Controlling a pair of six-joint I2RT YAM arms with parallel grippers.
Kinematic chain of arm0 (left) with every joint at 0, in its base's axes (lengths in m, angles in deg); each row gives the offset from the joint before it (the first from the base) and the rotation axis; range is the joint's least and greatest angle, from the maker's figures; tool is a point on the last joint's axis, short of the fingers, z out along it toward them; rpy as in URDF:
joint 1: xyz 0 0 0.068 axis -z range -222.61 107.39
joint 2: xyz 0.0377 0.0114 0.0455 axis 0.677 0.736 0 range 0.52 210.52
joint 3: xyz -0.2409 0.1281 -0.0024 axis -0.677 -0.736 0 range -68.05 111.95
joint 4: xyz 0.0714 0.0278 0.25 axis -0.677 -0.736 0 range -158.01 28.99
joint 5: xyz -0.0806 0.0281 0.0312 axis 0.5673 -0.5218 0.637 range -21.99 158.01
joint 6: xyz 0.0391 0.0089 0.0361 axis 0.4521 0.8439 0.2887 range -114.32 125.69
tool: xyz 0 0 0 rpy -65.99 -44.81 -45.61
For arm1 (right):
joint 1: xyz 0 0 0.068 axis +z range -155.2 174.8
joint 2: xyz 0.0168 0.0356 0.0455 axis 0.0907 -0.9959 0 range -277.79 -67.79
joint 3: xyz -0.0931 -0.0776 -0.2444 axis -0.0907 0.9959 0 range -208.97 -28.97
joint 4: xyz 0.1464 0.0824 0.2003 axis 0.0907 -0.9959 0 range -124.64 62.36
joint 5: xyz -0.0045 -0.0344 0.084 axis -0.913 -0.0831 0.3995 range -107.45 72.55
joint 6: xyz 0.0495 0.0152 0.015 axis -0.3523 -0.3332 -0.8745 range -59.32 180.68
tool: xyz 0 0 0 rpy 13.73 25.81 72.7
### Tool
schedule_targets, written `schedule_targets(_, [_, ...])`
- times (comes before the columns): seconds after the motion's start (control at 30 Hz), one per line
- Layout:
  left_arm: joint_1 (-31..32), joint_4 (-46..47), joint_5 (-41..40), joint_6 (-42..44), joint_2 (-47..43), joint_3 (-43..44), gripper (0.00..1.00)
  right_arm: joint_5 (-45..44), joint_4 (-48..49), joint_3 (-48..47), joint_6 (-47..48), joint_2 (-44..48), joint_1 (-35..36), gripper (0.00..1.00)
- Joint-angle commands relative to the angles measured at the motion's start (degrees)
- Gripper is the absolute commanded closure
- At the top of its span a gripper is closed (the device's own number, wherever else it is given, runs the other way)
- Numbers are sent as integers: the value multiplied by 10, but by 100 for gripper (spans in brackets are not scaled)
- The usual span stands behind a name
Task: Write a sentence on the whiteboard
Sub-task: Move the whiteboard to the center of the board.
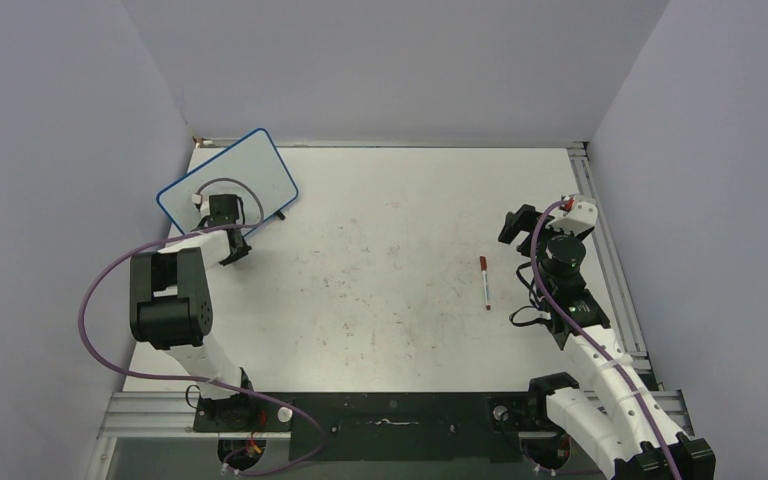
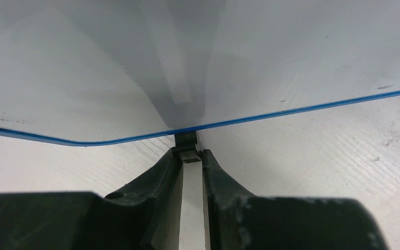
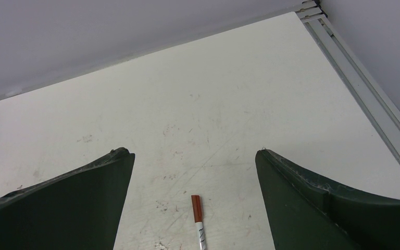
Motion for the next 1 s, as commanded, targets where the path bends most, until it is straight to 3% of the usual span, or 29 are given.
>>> schedule_targets(0.0, [-5,31,14,30,-1,-9,100,2,16,-10,8,5,-1,10])
schedule_targets(0.57, [24,130,123,114,-24,-70,100,-1,13,-9,11,8,-1,10])
schedule_targets(0.97, [84,139,157,148,-25,-78,100,0,13,-9,11,6,-1,10])
